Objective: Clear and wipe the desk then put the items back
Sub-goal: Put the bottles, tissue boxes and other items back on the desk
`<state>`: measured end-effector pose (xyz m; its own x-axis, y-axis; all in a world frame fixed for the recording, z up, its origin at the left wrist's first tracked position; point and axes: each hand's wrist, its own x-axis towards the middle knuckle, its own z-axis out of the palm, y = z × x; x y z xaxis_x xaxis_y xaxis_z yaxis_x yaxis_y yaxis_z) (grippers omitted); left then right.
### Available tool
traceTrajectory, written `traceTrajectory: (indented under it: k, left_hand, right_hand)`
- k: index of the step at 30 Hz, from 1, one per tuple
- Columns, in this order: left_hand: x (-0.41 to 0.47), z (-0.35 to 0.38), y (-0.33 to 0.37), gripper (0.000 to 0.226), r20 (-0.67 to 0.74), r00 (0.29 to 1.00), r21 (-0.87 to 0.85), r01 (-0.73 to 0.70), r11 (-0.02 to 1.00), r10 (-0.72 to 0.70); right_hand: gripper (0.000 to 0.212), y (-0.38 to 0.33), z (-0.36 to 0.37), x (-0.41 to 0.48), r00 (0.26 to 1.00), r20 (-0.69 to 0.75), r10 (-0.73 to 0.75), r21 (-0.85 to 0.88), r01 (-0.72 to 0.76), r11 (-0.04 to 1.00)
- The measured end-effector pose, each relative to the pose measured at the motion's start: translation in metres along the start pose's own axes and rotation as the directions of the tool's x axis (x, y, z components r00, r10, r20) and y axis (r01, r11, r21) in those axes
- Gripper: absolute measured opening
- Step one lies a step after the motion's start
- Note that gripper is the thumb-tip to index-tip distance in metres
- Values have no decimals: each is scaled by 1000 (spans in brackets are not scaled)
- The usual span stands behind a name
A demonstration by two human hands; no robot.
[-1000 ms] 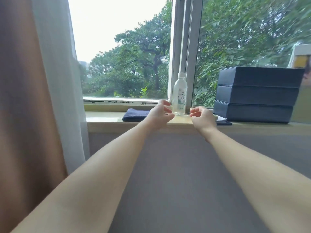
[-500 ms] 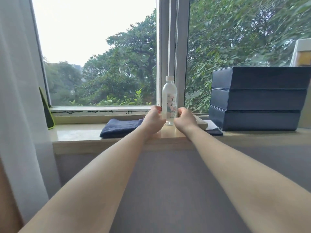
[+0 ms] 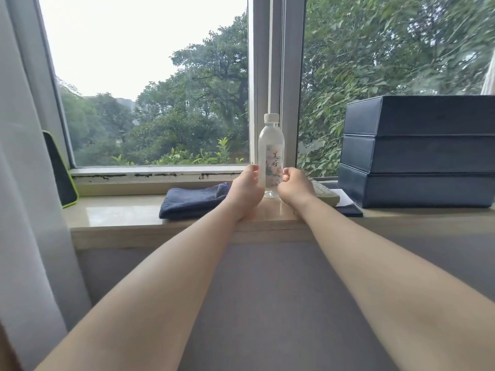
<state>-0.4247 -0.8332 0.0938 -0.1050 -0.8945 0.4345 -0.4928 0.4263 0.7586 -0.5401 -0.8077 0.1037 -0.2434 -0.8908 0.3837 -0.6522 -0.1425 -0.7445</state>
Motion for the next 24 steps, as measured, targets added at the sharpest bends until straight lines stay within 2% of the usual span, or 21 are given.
traceTrajectory:
  k: [3, 6, 7, 9, 13, 19, 24]
  left_hand:
    - [-6, 0, 5, 45, -21, 1000, 9, -15, 1000, 15]
    - [-9, -2, 11, 39, -51, 999, 49, -12, 999, 14]
    - [-10, -4, 14, 39, -51, 999, 71, -4, 997, 8]
    - [-12, -9, 20, 44, -42, 999, 124, -1, 992, 6]
    - [-18, -22, 29, 52, -59, 998, 145, -4, 989, 12]
    - [-39, -42, 31, 55, -52, 998, 126, -22, 992, 28]
    - [-58, -64, 31, 52, -57, 997, 99, -43, 994, 48]
  right_hand:
    - [34, 3, 1, 1, 1000, -22, -4, 19, 4, 1000]
    - [18, 1, -1, -1, 999, -11, -39, 21, 39, 999]
    - [20, -1, -3, -2, 999, -15, -43, 27, 43, 999]
    - [28, -6, -9, -6, 999, -24, -44, 40, 45, 998]
    - [18, -13, -22, -14, 998, -47, -49, 56, 51, 997]
    - [18, -13, -25, -29, 999, -28, -31, 289, 38, 956]
    - [19, -22, -24, -48, 998, -17, -56, 414, 58, 909]
